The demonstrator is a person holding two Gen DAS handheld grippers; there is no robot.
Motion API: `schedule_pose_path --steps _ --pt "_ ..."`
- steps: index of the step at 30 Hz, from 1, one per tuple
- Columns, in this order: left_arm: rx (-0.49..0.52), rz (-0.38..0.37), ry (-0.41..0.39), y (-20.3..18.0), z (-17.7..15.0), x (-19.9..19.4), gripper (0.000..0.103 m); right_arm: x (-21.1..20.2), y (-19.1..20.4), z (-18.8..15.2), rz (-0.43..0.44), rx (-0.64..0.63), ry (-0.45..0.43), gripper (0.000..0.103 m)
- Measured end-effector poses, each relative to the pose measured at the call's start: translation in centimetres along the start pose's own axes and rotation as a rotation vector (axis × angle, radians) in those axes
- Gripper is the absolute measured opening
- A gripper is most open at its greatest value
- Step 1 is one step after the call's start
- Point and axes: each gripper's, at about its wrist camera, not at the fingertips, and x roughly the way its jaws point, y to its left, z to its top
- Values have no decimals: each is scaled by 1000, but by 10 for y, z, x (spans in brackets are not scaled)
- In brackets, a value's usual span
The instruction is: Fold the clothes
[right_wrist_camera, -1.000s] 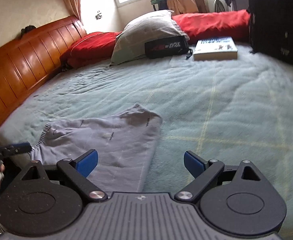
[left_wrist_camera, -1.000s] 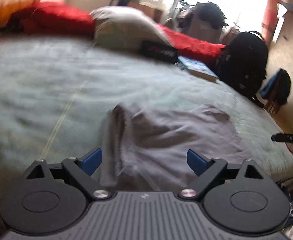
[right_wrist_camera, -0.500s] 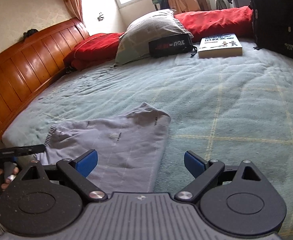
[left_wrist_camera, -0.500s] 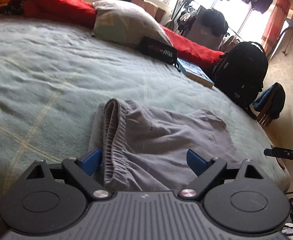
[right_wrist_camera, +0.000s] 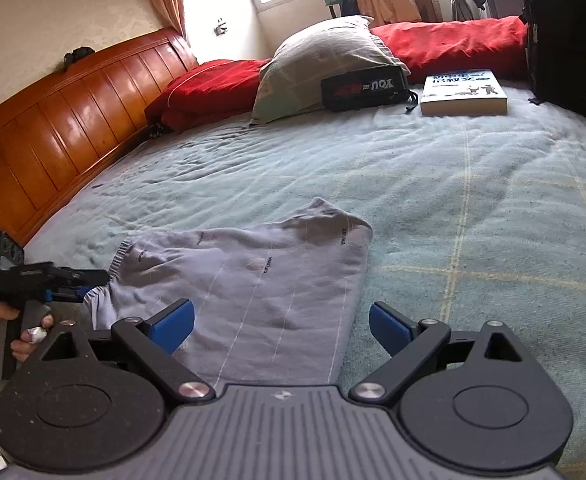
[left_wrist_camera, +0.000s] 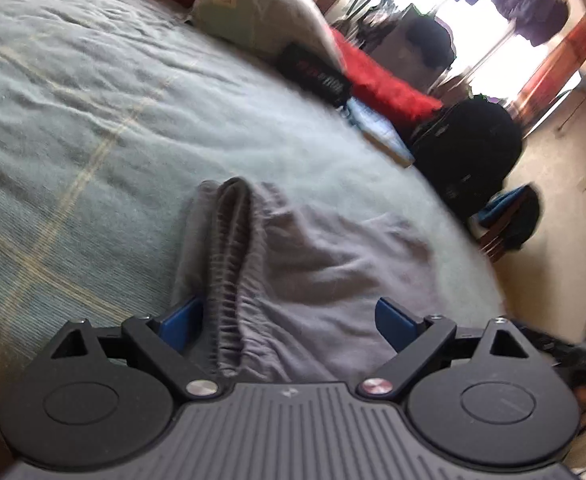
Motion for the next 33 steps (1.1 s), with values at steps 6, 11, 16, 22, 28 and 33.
schedule_pose_path --steps 6,11,16,22,28,33 --pt "127 181 7 -25 6 7 31 -2 1 -5 1 0 -2 97" --pt "155 188 -50 -32 14 -11 14 -3 -3 -5 0 12 -10 97" --pt "158 187 -64 -34 21 -14 13 -1 -4 -7 9 15 -9 97" --pt "104 214 -28 -17 16 -3 17 6 -2 -8 10 -17 19 97" --pt "168 256 -126 -37 23 -38 30 22 19 -6 20 -197 54 96" --pt "275 127 -140 -72 31 -27 51 64 28 -11 99 -288 145 96"
